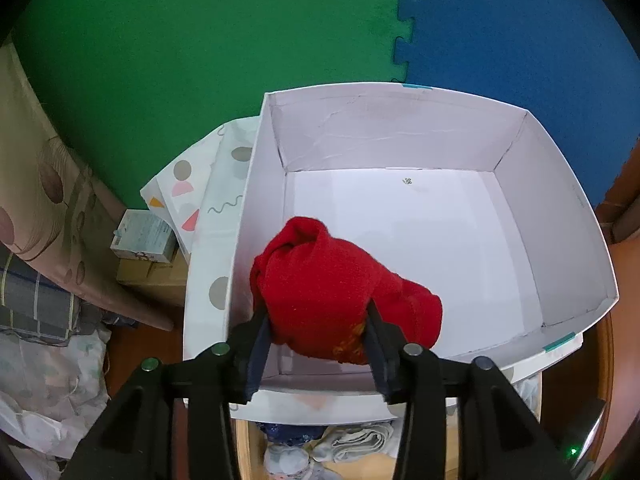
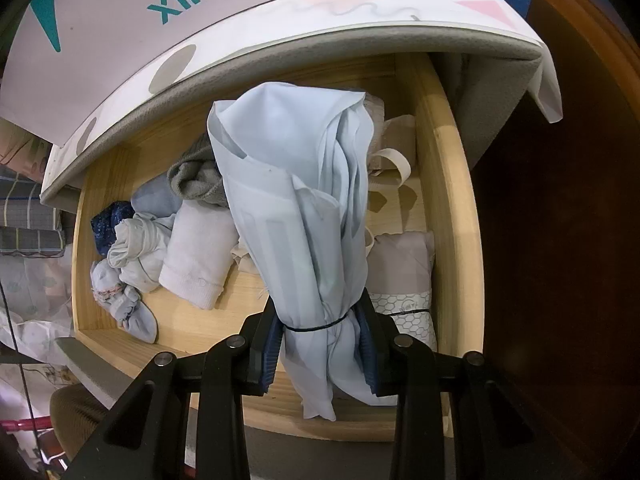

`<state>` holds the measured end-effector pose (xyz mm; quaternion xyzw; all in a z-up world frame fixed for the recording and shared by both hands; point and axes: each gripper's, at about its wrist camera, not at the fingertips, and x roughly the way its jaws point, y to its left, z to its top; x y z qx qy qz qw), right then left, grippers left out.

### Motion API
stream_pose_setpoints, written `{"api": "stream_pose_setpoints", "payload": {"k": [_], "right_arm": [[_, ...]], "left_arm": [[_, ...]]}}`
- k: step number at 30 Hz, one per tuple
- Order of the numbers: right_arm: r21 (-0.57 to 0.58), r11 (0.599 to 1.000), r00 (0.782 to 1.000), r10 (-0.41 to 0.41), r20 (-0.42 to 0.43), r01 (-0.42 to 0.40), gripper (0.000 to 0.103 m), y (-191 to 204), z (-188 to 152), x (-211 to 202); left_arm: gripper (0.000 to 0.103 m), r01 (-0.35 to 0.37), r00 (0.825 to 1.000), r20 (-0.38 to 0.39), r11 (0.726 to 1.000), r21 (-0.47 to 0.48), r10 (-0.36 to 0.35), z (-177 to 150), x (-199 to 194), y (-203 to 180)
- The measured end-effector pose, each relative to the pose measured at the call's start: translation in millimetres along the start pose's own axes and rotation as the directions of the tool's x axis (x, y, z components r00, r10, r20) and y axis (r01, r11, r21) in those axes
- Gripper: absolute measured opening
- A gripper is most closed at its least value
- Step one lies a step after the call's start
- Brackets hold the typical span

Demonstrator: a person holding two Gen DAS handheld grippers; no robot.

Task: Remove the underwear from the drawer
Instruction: 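Carry the red garment into the white box and open the left tool while right holds, then return the left tool to the drawer while the right tool carries the blue garment to the box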

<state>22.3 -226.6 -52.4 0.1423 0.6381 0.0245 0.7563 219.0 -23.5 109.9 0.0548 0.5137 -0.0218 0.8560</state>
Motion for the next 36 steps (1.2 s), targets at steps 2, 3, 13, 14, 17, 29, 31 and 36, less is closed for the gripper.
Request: {"api": "stream_pose_setpoints", "payload": {"k": [2,3,13,14,17,29,31,36], "right_arm": [[0.001,1.000,1.000,0.002,0.000,-0.002,0.031,0.1,0.0,0.0],[0.001,1.000,1.000,0.003,-0.001,-0.003,0.031,0.7,0.0,0.2],[-0.001,1.000,1.000,0.000,0.002,0.000,0.031,0.1,0.0,-0.2],[-0.002,1.000,1.000,0.002,0.005,-0.002,0.031,-0.1,0.0,-0.5],[-0.001,1.000,1.000,0.006,0.015,-0.006,0.030,-0.8,-0.2,-1.8],[-0.007,0.998,0.991,0.056,0.125,-0.056,0.029,-7.8,-3.4,-29.8],[-0.018,0.999,0.989,0.052,0.142,-0.050,0.029,-5.9,-5.1,-37.5],[-0.054,0.998,0.986,0.027,0.164,-0.018,0.029,1.8,-7.9,-57.3]], "left_arm": [[0.048,0.005,1.000,-0.002,1.000,-0.004,-0.005,1.2,-0.9,-1.1],[0.049,0.004,1.000,-0.006,1.000,-0.006,-0.004,1.6,-1.0,-1.4],[0.055,0.023,0.999,0.039,1.000,-0.017,-0.023,7.9,-25.3,-1.0],[0.055,0.023,0.999,0.048,1.000,-0.019,-0.022,7.7,-29.4,-0.1],[0.055,0.033,0.997,0.075,0.999,-0.021,-0.032,3.8,-45.4,4.7],[0.059,-0.041,0.988,0.145,0.998,-0.049,0.048,-65.9,-83.6,43.4],[0.059,-0.059,0.990,0.127,0.996,-0.067,0.067,-84.0,-75.8,50.1],[0.059,-0.090,0.994,0.051,0.990,-0.110,0.096,-127.3,-44.2,61.1]]}}
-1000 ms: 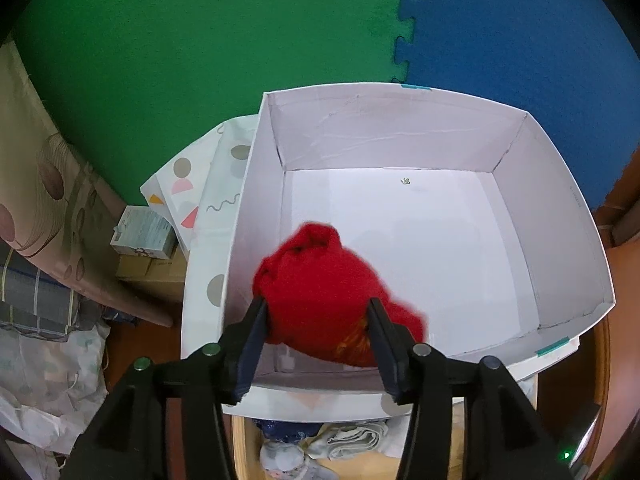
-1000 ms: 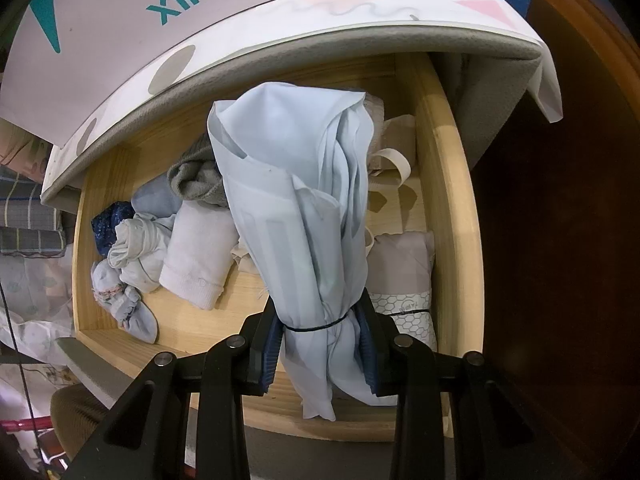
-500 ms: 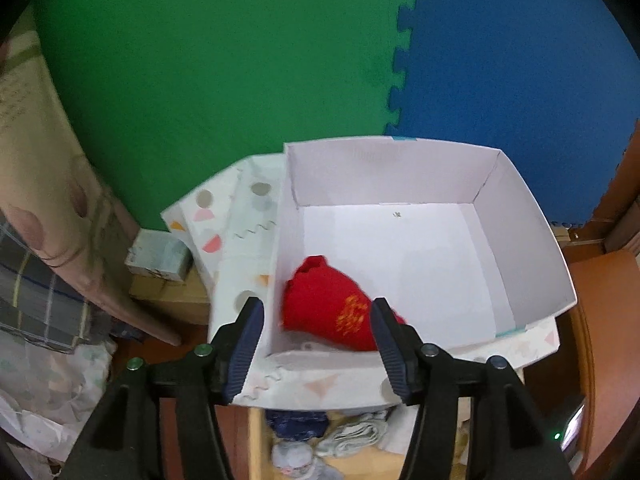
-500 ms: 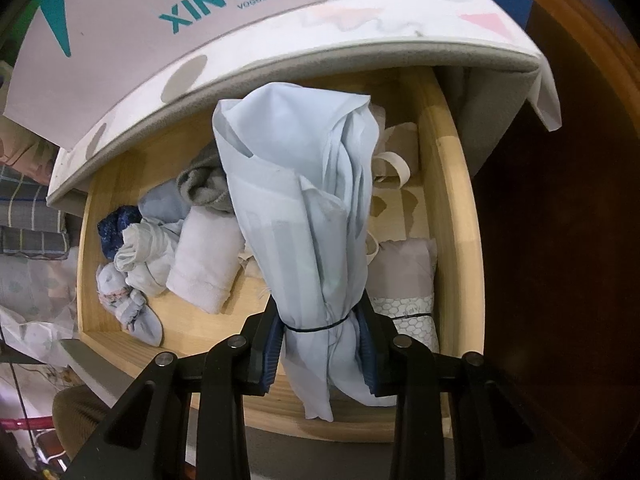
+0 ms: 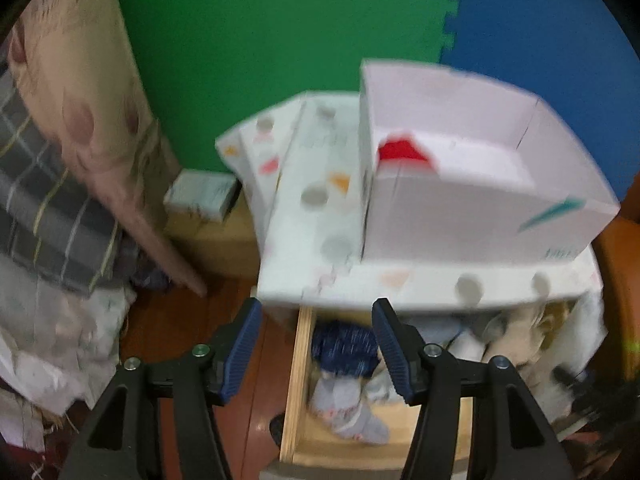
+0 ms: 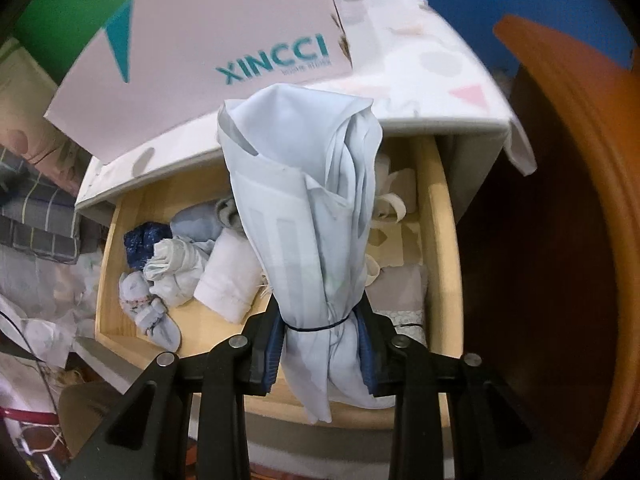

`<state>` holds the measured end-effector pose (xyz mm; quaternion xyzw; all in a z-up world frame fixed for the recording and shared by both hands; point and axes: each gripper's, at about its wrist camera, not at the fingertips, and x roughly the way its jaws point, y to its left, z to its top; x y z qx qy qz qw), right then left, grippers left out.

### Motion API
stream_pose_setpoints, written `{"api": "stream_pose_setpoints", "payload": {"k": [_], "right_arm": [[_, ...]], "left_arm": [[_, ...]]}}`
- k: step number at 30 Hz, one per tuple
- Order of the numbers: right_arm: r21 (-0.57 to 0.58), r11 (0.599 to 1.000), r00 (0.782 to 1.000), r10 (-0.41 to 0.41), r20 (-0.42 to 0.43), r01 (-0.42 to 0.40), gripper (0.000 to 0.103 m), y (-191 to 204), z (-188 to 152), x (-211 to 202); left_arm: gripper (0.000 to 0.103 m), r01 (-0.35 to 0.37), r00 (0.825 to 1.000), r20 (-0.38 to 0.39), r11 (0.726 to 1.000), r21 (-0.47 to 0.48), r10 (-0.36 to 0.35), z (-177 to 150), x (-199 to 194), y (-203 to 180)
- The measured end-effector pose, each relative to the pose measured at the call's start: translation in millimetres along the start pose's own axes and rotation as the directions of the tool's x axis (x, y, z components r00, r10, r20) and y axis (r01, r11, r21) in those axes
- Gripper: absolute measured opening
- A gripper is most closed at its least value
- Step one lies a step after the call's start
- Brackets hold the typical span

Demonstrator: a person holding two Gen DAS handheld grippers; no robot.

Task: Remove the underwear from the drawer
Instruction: 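Return the left tool to the drawer while the right tool carries the blue garment to the box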

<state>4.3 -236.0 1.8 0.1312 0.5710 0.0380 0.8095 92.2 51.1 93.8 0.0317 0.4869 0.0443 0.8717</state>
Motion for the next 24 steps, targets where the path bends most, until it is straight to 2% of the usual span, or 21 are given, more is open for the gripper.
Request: {"api": "stream_pose_setpoints", "payload": {"k": [4,12,16,20,24], "right_arm": [[-0.012,1.000,0.999,0.001,0.042,-0.001,0.029,4.2,8.3,-26.9],[-0.053,0.998,0.990,0.022,0.142,-0.015,0.029,24.5,44.3,-90.6],[-0.082,0.997,0.979,0.028,0.201,-0.012,0.029,38.5,75.4,-123.1],[-0.106,0.994,0.966,0.024,0.257,0.004,0.029,58.6,117.0,-145.3],[-0.114,0.993,0.957,0.016,0.290,0.018,0.029,75.6,161.0,-149.2]], "left_arm": [[0.059,-0.032,0.999,-0.034,0.999,0.008,0.032,-35.0,23.5,0.6],[0.059,-0.003,0.997,-0.076,1.000,-0.023,0.001,-82.1,56.4,4.8],[0.059,0.019,0.996,-0.083,0.999,-0.046,-0.023,-88.1,61.4,8.0],[0.059,0.071,0.996,-0.039,0.993,-0.093,-0.074,-91.4,55.4,13.9],[0.059,0.059,0.998,-0.001,0.990,-0.126,-0.059,-91.6,48.9,18.4]]}}
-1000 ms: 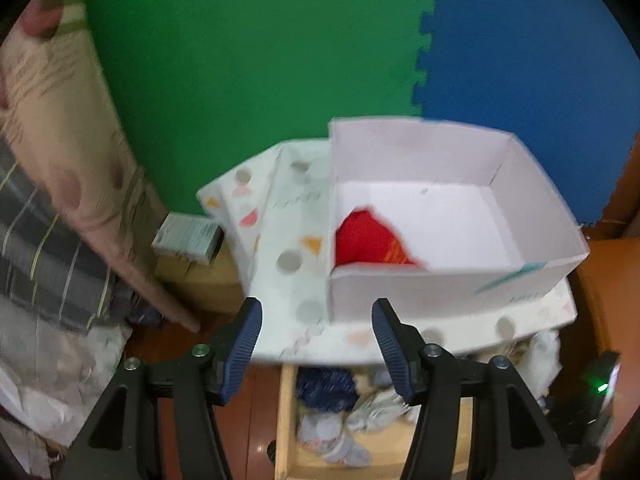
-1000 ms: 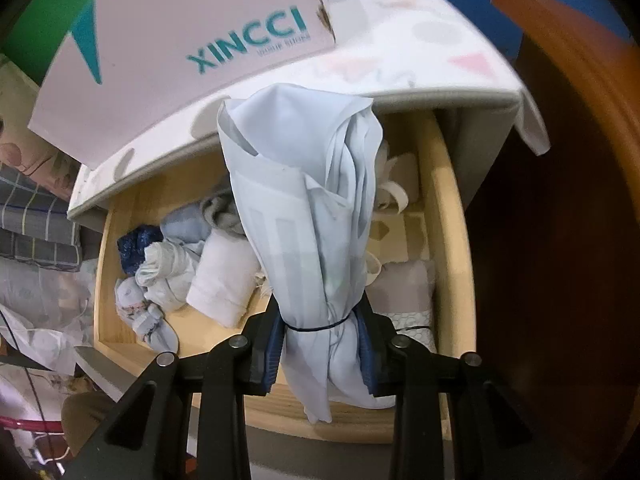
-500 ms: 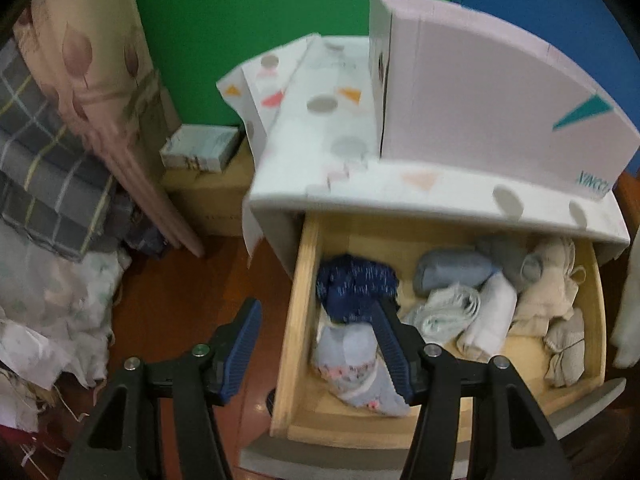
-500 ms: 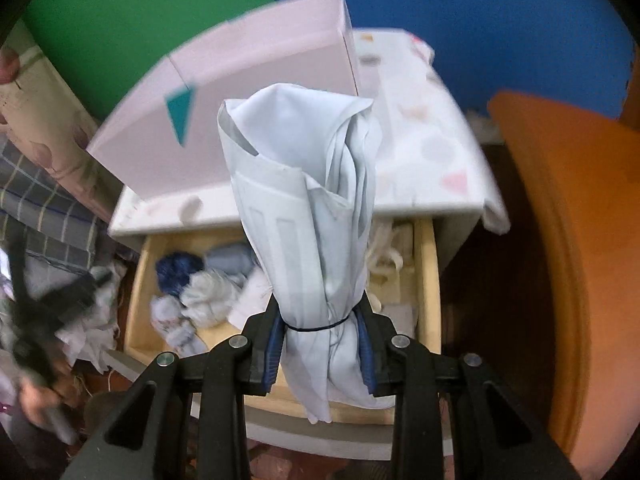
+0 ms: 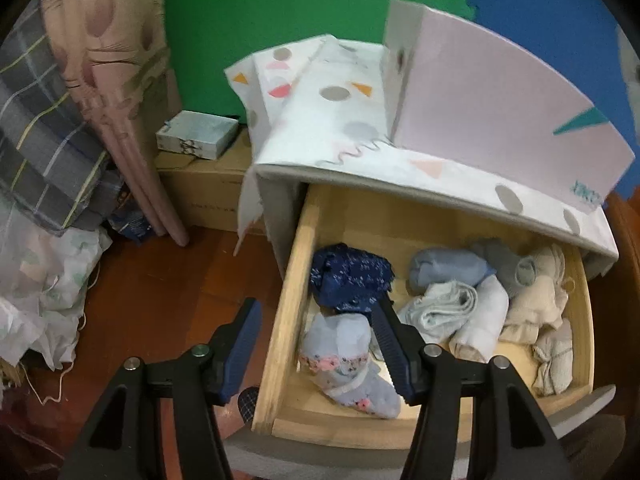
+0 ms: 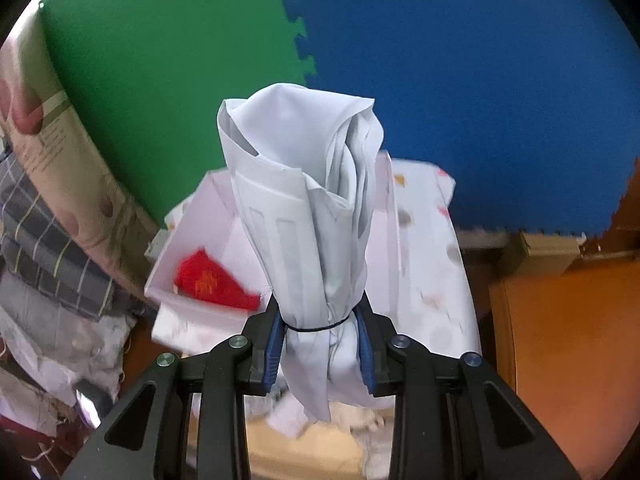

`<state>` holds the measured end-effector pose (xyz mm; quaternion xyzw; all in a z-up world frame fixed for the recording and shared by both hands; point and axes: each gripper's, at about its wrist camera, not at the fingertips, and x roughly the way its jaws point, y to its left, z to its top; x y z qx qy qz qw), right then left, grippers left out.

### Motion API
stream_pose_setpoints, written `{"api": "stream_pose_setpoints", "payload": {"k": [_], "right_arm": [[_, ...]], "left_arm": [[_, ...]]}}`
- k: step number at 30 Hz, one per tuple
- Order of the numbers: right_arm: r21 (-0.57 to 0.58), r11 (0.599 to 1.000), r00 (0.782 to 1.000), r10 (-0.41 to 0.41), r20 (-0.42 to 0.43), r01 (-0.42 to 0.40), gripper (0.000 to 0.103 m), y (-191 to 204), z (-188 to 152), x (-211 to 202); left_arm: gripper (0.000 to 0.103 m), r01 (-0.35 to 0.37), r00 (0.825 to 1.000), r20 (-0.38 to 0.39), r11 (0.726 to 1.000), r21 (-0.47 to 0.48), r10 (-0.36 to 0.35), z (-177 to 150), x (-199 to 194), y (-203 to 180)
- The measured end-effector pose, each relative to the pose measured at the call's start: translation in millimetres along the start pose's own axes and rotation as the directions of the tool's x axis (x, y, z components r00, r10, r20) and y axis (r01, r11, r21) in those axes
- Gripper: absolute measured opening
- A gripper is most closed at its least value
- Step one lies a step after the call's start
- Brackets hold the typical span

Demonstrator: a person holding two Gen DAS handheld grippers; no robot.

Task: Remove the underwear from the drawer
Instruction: 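Return the left tool to the drawer while the right tool carries the blue garment to the box, then open the right tool over the white box, then move it back to the drawer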

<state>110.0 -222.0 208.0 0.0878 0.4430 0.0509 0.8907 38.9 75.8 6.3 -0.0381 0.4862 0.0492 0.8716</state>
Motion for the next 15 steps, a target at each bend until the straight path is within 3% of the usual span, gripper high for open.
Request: {"api": "stream_pose_setpoints", "payload": {"k": [5,10,15], "right_arm": [[-0.010,0.999,0.998,-0.041,-0.046,0.040,0.029,9.7,42.4,51.5],[-0.035,0.994,0.974,-0.105,-0.201,0.100,0.030,13.6,46.1,126.4],[-0.020,0.993,0.946,-0.121,-0.300,0.120,0.031,9.8,42.4,168.6]], "left_arm": [[0.059,0.009,1.000,-0.018,0.999,-0.039,-0.009,1.4,4.2,8.2],[0.059,0.021,0.999,-0.033,0.999,-0.033,-0.022,1.5,8.0,8.0],[0.059,0.026,0.998,-0.050,0.999,-0.021,-0.027,0.8,12.4,5.7]]}}
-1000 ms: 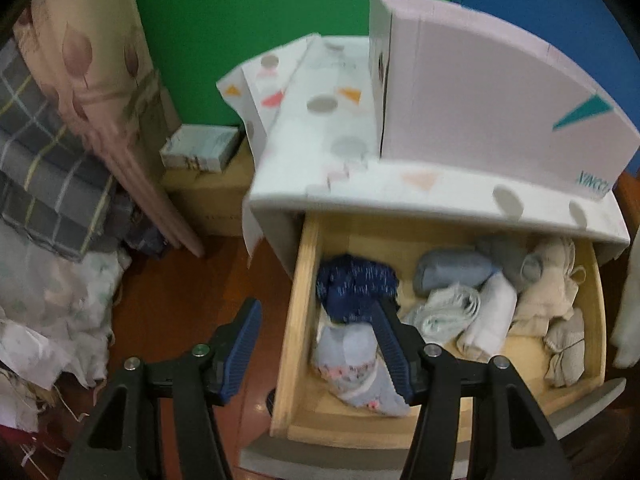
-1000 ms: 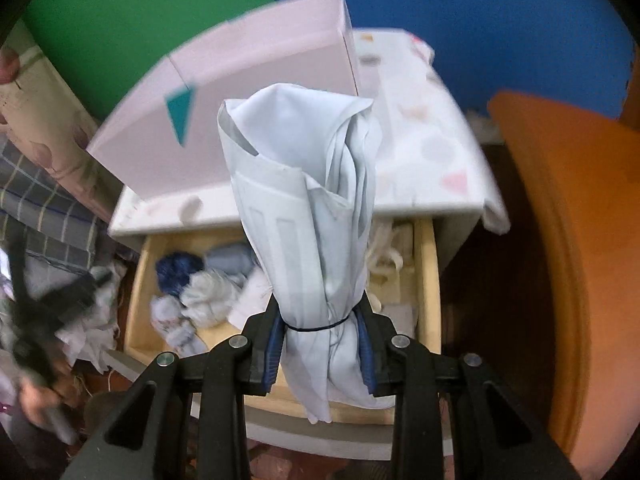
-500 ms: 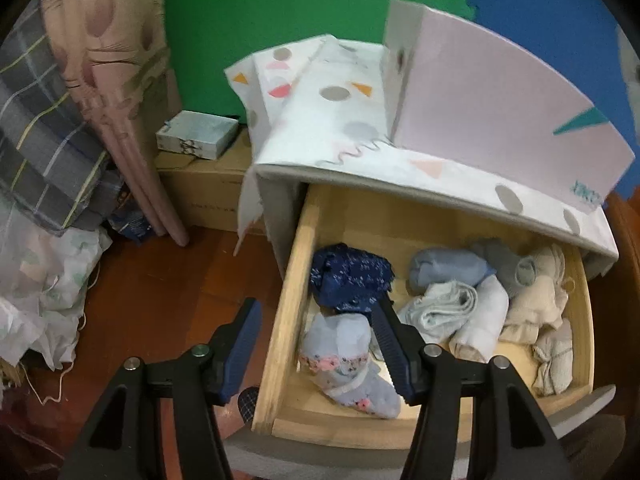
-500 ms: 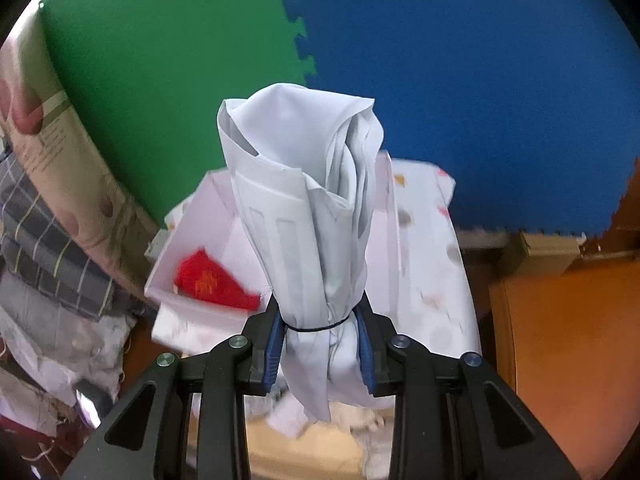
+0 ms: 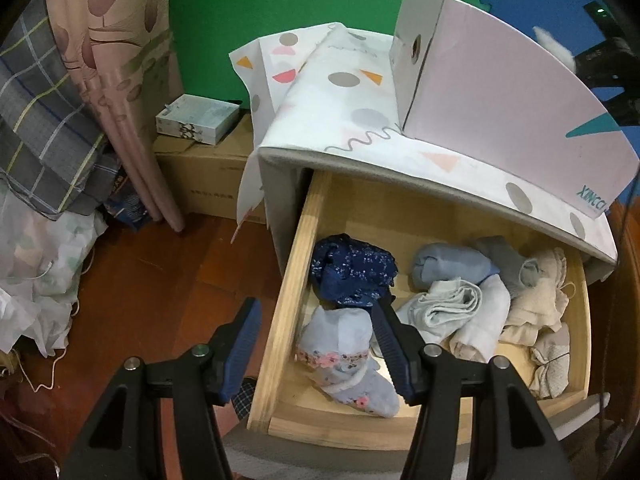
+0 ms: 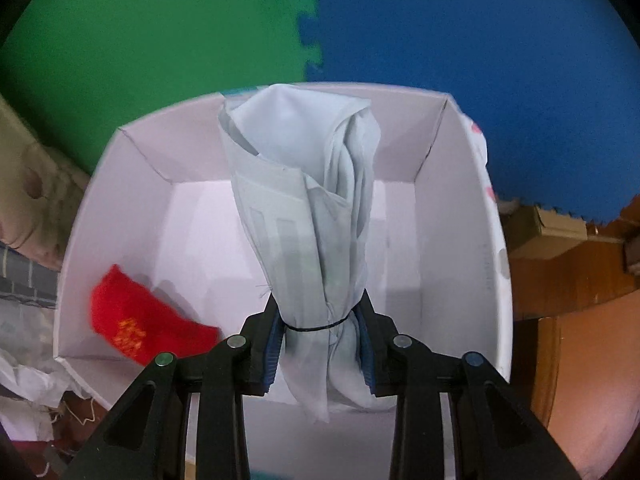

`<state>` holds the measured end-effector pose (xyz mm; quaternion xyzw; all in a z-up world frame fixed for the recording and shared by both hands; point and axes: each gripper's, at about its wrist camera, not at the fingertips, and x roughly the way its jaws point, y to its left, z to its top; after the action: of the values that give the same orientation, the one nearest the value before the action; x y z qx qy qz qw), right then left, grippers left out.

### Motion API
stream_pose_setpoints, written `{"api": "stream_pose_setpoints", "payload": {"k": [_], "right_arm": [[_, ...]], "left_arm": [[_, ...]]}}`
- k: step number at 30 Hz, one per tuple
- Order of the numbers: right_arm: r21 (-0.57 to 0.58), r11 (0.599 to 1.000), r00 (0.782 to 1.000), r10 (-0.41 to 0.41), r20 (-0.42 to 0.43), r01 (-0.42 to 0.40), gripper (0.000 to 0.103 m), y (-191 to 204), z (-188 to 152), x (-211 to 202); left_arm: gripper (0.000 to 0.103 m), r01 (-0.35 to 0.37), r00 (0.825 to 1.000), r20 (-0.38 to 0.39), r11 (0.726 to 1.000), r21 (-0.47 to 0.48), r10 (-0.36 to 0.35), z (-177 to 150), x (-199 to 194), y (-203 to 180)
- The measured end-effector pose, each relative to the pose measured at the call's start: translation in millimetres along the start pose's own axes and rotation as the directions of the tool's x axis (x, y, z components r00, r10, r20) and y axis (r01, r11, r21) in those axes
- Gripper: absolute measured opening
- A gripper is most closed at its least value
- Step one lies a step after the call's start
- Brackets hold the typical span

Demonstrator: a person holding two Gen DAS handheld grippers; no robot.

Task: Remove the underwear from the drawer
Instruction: 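Open the right tool over the white box, then move it back to the drawer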

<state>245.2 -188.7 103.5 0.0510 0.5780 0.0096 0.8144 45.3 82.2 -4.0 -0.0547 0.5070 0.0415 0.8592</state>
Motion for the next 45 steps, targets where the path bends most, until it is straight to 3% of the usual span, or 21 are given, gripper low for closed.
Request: {"api": "stream_pose_setpoints", "payload": {"k": [5,7,11,17,19,20,22,28,34,39,45], "right_arm": [[0.011,1.000,1.000,0.003,-0.028,-0.002,0.038,-3.7,2.0,14.9],[0.028,1.000,1.000,0.013,-0.006,-0.012,0.045,-7.8,2.6,9.7],[0.015,0.999,0.999,0.037,0.036,-0.038,0.046,-7.6,-11.7,-21.3],[-0.063,0.996,0.998,0.062,0.029,-0.060,0.046,-16.1,-74.1,-70.4],[-0.106,0.994,0.997,0.036,0.067,-0.028,0.051,-21.2,-98.8,-84.7],[-0.089,0.996,0.998,0.013,0.060,-0.008,0.052,-27.5,-112.0,-88.4],[-0.062,0.997,0.995,0.058,0.076,-0.054,0.050,-40.5,-134.7,-95.3],[-0.043,0.999,0.994,0.026,-0.108,-0.031,0.049,-61.3,-182.9,-42.3],[-0.031,0.999,0.953,-0.021,-0.303,0.012,0.048,-68.9,-230.3,39.1],[-0.017,0.999,0.935,-0.047,-0.352,0.044,0.047,-72.9,-241.5,71.7],[-0.082,0.991,0.925,-0.126,-0.359,0.103,0.048,-64.0,-240.6,89.6]], "left_arm": [[0.059,0.013,0.999,-0.031,1.000,0.007,-0.013,-0.5,6.8,-0.9],[0.059,0.012,0.999,-0.043,1.000,0.006,-0.011,-0.9,9.7,-1.2],[0.059,0.011,0.998,-0.064,1.000,0.010,-0.010,-1.3,13.4,-2.5],[0.059,0.041,0.996,-0.079,0.999,-0.010,-0.042,-2.1,14.2,2.3],[0.059,0.053,0.994,-0.095,0.999,-0.014,-0.054,-2.1,16.8,2.9],[0.059,0.052,0.993,-0.101,0.999,-0.015,-0.053,-2.2,17.9,2.9],[0.059,0.041,0.994,-0.103,0.999,-0.012,-0.042,-2.4,18.3,2.1],[0.059,0.026,0.993,-0.116,1.000,0.014,-0.024,-3.7,20.1,-2.2],[0.059,0.025,0.990,-0.138,0.999,0.023,-0.021,-4.4,24.2,-3.8],[0.059,0.029,0.988,-0.152,0.999,0.024,-0.025,-4.7,27.1,-4.7],[0.059,0.032,0.986,-0.166,0.999,0.026,-0.027,-5.3,30.1,-5.4]]}}
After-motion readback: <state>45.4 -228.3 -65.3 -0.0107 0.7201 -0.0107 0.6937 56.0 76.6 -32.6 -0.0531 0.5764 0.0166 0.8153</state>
